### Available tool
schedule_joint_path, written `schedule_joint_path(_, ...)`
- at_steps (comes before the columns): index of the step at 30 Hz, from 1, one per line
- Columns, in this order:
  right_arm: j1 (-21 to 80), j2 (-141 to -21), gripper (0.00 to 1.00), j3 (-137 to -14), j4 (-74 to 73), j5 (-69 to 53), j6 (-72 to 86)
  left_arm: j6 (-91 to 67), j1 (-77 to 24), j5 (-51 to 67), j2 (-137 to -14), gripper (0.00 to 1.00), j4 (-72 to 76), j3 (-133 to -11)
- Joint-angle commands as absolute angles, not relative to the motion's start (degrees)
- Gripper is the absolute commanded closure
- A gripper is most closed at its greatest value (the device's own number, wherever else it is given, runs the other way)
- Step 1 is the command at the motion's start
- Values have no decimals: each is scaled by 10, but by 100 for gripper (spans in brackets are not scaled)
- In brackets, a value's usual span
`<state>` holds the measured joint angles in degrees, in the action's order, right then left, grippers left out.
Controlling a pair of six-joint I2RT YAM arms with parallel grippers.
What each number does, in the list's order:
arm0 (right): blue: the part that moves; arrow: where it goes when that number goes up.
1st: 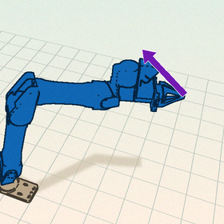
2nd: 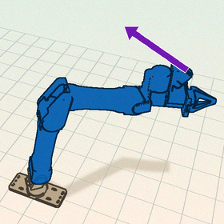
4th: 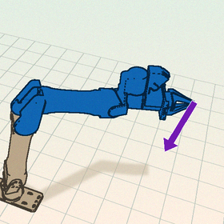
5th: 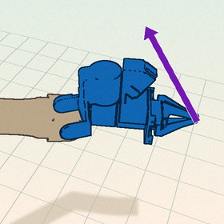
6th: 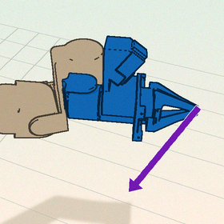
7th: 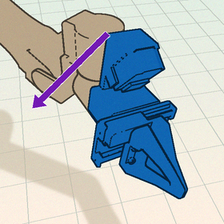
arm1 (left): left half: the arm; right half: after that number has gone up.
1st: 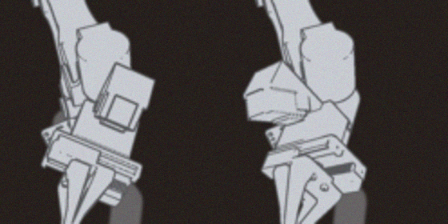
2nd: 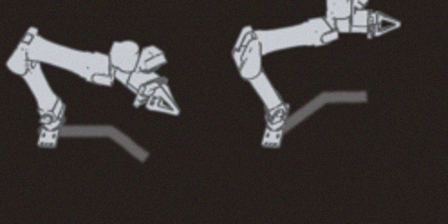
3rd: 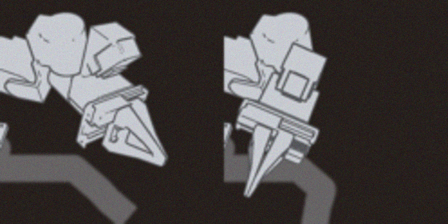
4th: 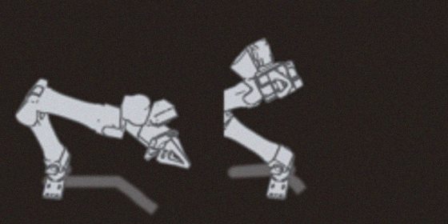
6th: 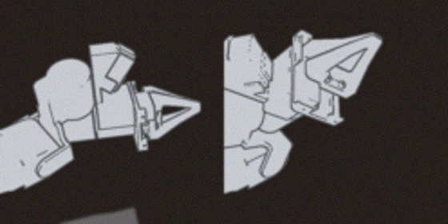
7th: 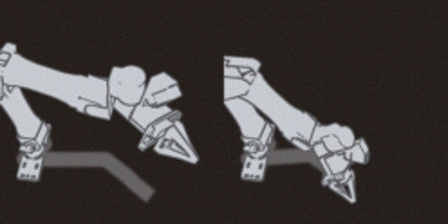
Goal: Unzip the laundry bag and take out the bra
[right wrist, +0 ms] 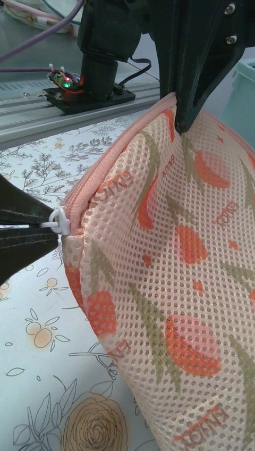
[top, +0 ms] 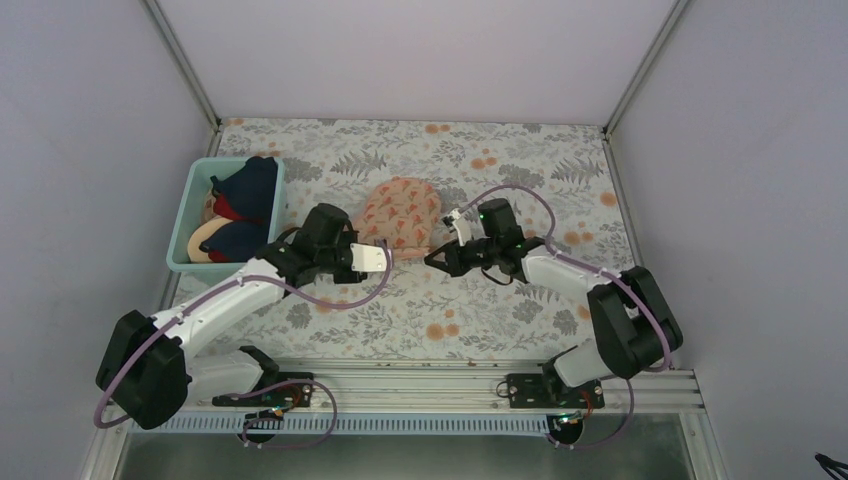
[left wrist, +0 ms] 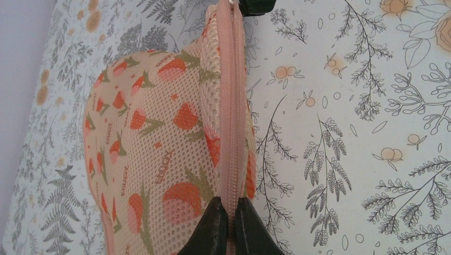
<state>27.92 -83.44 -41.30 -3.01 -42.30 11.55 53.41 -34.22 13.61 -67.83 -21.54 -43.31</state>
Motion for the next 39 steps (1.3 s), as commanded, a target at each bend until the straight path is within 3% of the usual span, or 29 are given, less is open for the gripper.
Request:
schedule_joint_path(1,254,-859,96,-399,-32,-400,118,536,-325,105,-667,98,-256,-410)
schedule_joint_path(5,266,-865,93,-399,-36,-412,123,531,-345,127,-673,98,-264,-394)
schedule_joint_path(9,267,-836,35,-394,-38,-409,130,522,-370,125,-683,98,-259,-383)
schedule_joint_path(10,266,-825,7,-394,-40,-400,133,520,-375,126,-686,98,-259,-382)
schedule_joint_path(11,265,-815,1,-397,-42,-391,137,518,-376,127,-687,98,-258,-382)
schedule_joint_path(17,265,-787,0,-434,-75,-335,152,503,-406,147,-695,97,-270,-391)
schedule_joint_path(18,265,-787,0,-443,-83,-327,150,499,-415,150,-696,89,-275,-395)
schedule_joint_path(24,266,-777,0,-465,-97,-301,156,490,-448,246,-701,25,-378,-468)
schedule_joint_path(29,280,-776,0,-485,-110,-258,175,429,-423,281,-677,1,-377,-528)
schedule_joint_path(34,326,-793,0,-527,-146,-147,204,287,-292,208,-686,0,-312,-587)
schedule_joint_path(39,414,-850,0,-600,-194,-11,235,115,-96,177,-738,0,-302,-643)
